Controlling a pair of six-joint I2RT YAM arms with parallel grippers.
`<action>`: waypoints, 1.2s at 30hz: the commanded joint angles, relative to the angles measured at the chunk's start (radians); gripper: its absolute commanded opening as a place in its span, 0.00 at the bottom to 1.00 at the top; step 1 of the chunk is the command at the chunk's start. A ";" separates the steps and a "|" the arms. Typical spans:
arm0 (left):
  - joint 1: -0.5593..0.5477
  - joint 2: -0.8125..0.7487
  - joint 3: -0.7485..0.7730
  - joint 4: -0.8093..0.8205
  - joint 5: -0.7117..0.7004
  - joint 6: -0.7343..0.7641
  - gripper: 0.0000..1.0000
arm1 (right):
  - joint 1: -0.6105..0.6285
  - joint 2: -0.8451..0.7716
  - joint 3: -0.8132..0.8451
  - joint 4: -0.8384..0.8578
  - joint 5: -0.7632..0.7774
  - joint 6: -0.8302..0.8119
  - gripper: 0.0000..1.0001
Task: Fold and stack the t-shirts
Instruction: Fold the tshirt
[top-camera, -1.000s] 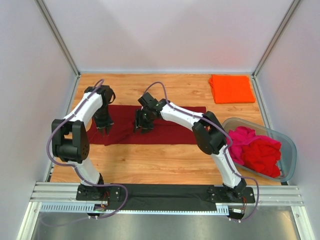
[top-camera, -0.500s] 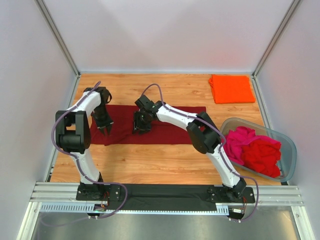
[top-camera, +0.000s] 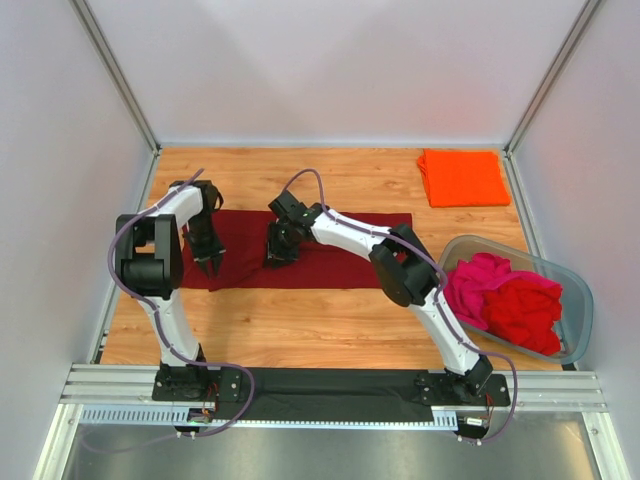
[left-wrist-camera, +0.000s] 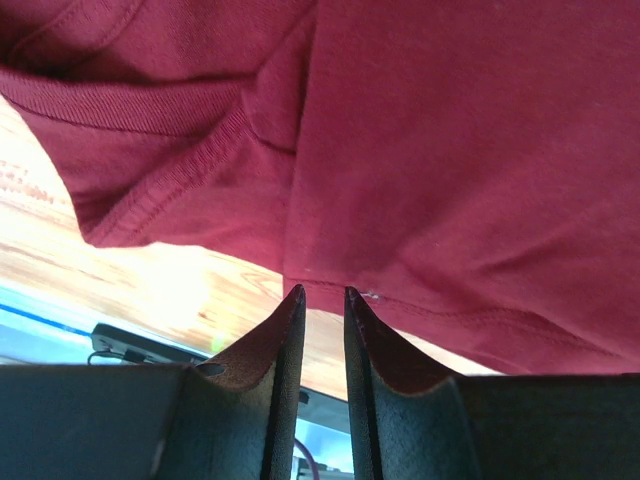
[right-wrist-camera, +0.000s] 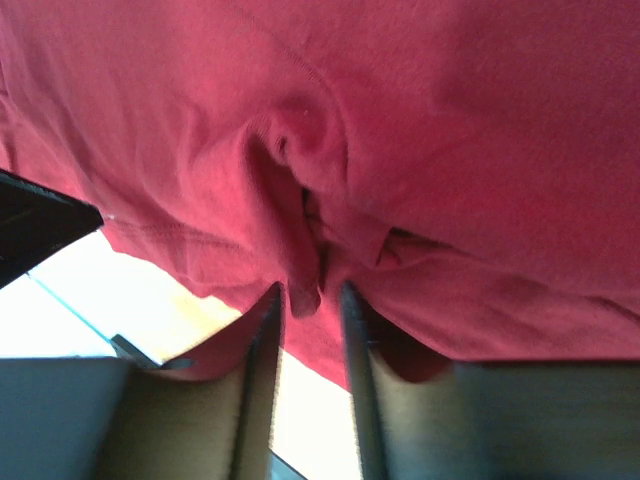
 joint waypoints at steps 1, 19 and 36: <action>0.004 0.006 0.038 0.001 -0.021 0.025 0.29 | 0.002 0.028 0.036 0.050 0.007 0.037 0.28; 0.038 0.083 0.008 -0.024 -0.117 0.016 0.29 | -0.035 -0.104 -0.049 -0.057 -0.040 0.041 0.00; 0.036 0.004 0.282 -0.039 0.135 0.085 0.30 | -0.124 -0.228 -0.064 -0.287 0.036 -0.139 0.24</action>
